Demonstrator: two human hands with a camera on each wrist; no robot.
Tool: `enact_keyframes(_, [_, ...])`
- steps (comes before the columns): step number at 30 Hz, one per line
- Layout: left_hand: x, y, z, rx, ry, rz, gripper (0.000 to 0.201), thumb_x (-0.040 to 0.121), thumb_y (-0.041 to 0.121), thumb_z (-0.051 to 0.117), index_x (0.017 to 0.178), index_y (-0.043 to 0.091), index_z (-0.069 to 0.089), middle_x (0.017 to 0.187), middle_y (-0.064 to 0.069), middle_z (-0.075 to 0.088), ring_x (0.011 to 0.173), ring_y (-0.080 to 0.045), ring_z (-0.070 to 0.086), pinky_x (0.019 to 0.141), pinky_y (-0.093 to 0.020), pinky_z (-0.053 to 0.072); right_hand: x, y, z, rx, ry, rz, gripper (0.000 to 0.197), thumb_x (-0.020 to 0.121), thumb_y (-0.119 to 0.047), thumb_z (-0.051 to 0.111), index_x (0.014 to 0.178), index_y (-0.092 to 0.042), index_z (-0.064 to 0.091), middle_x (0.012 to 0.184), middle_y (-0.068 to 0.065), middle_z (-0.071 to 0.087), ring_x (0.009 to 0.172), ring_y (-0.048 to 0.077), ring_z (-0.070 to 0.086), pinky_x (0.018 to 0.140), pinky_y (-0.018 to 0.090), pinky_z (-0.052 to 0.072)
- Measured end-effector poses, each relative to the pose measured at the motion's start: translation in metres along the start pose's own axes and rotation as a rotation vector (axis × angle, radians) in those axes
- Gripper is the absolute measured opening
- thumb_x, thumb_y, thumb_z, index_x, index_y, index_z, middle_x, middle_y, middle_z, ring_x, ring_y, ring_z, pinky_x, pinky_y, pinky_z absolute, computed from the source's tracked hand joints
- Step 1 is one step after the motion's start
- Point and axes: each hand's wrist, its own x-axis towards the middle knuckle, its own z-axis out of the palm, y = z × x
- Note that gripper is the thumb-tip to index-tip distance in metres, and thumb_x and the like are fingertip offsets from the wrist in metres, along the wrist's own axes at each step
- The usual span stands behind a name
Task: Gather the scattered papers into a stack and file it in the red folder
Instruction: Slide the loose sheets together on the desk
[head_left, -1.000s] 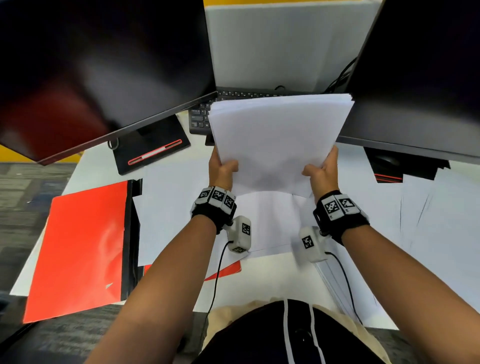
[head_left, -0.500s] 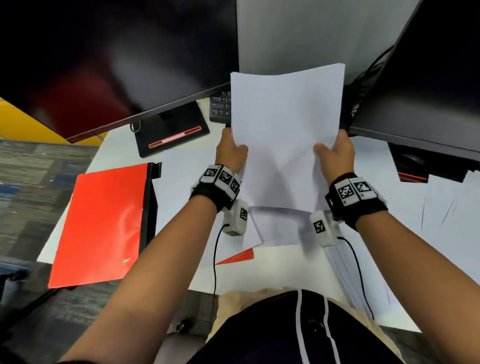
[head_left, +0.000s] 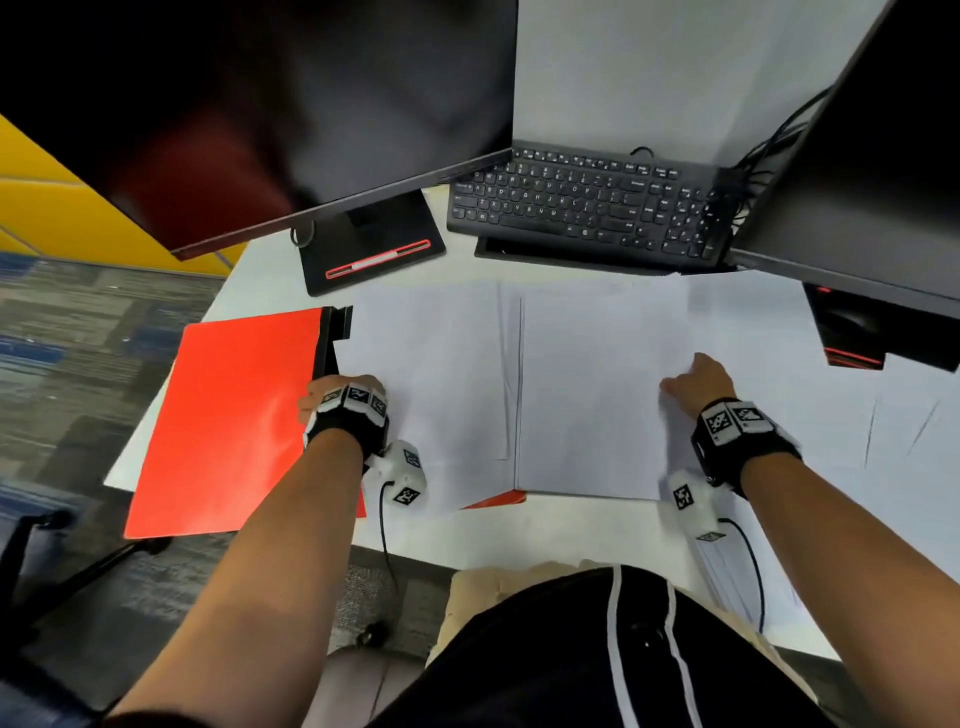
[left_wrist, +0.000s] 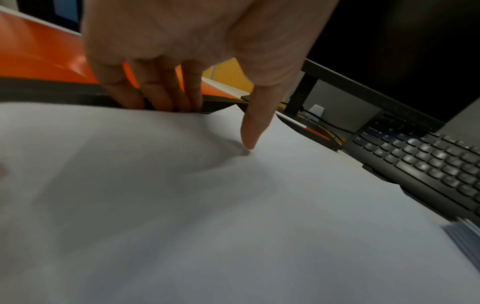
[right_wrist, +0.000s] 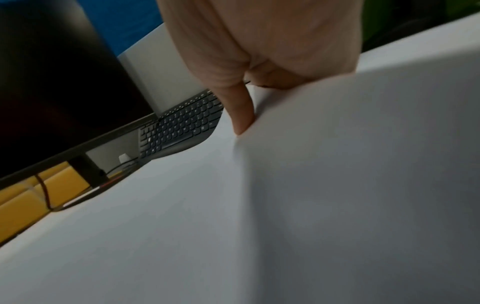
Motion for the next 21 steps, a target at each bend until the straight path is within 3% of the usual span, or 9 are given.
enact_keyframes(1, [0.006,0.001,-0.004,-0.002,-0.056,-0.020,0.053,0.077,0.029,0.040,0.127,0.022,0.057,0.134,-0.012,0.052,0.116,-0.041,0.053,0.098,-0.049,0.048,-0.001,-0.001,0.000,-0.010,0.000,0.005,0.049,0.092,-0.012,0.054,0.135,0.005,0.038,0.141,0.023,0.043,0.128,0.036,0.044,0.101,0.039,0.038])
enact_keyframes(3, [0.011,-0.002,-0.001,0.011,-0.002,-0.005,0.043,0.082,0.026,0.043,0.121,0.021,0.061,0.130,-0.010,0.055,0.116,-0.038,0.054,0.098,-0.045,0.049,-0.002,-0.003,0.000,-0.018,-0.012,0.026,0.050,0.093,-0.012,0.053,0.138,0.004,0.036,0.143,0.022,0.040,0.130,0.036,0.042,0.103,0.039,0.036])
enact_keyframes(6, [-0.003,0.007,-0.003,0.096,-0.049,0.204,0.045,0.081,0.020,0.038,0.120,0.021,0.061,0.128,-0.008,0.056,0.116,-0.037,0.055,0.099,-0.042,0.049,-0.003,-0.004,0.000,-0.015,-0.019,0.043,0.051,0.094,-0.011,0.052,0.139,0.004,0.034,0.144,0.022,0.039,0.132,0.035,0.041,0.104,0.038,0.036])
enact_keyframes(9, [-0.025,0.021,-0.015,0.026,-0.105,0.067,0.043,0.089,0.013,0.055,0.132,0.012,0.054,0.138,-0.012,0.052,0.125,-0.033,0.052,0.102,-0.036,0.046,-0.003,-0.003,0.000,-0.004,-0.030,0.056,0.050,0.093,-0.012,0.052,0.137,0.005,0.035,0.143,0.023,0.040,0.130,0.036,0.042,0.103,0.038,0.037])
enact_keyframes(10, [-0.027,0.025,-0.017,0.006,-0.109,0.094,0.046,0.090,0.012,0.057,0.136,0.012,0.051,0.142,-0.011,0.048,0.129,-0.032,0.049,0.105,-0.035,0.042,-0.003,-0.004,0.000,0.001,-0.035,0.060,0.049,0.093,-0.012,0.052,0.136,0.005,0.036,0.142,0.023,0.041,0.129,0.036,0.043,0.102,0.038,0.037])
enact_keyframes(12, [-0.035,0.026,-0.021,0.183,-0.168,0.245,0.046,0.095,0.014,0.048,0.140,0.022,0.047,0.149,-0.003,0.041,0.135,-0.027,0.043,0.112,-0.030,0.035,-0.004,-0.004,-0.001,0.020,-0.044,0.066,0.049,0.094,-0.012,0.052,0.137,0.006,0.035,0.143,0.023,0.040,0.131,0.035,0.041,0.104,0.038,0.036])
enact_keyframes(16, [-0.019,0.024,-0.024,0.234,-0.154,0.282,0.035,0.094,0.018,0.043,0.122,0.029,0.061,0.136,0.004,0.056,0.122,-0.024,0.055,0.100,-0.026,0.042,-0.004,-0.002,-0.002,0.063,-0.054,0.074,0.054,0.094,-0.012,0.051,0.141,0.006,0.030,0.146,0.022,0.036,0.134,0.035,0.037,0.107,0.037,0.033])
enact_keyframes(19, [-0.012,0.037,-0.031,0.280,-0.162,0.323,0.036,0.093,0.027,0.045,0.126,0.021,0.059,0.135,-0.002,0.055,0.124,-0.027,0.052,0.100,-0.030,0.044,-0.002,-0.001,-0.002,0.085,-0.056,0.072,0.057,0.094,-0.012,0.052,0.143,0.006,0.028,0.148,0.021,0.034,0.136,0.034,0.036,0.109,0.037,0.031])
enact_keyframes(21, [-0.016,0.057,-0.039,0.240,-0.126,0.327,0.037,0.089,0.018,0.055,0.125,0.008,0.057,0.128,-0.011,0.059,0.118,-0.033,0.056,0.090,-0.031,0.045,-0.002,0.000,-0.003,0.100,-0.058,0.066,0.057,0.093,-0.011,0.053,0.142,0.006,0.029,0.147,0.021,0.035,0.135,0.035,0.036,0.108,0.037,0.031])
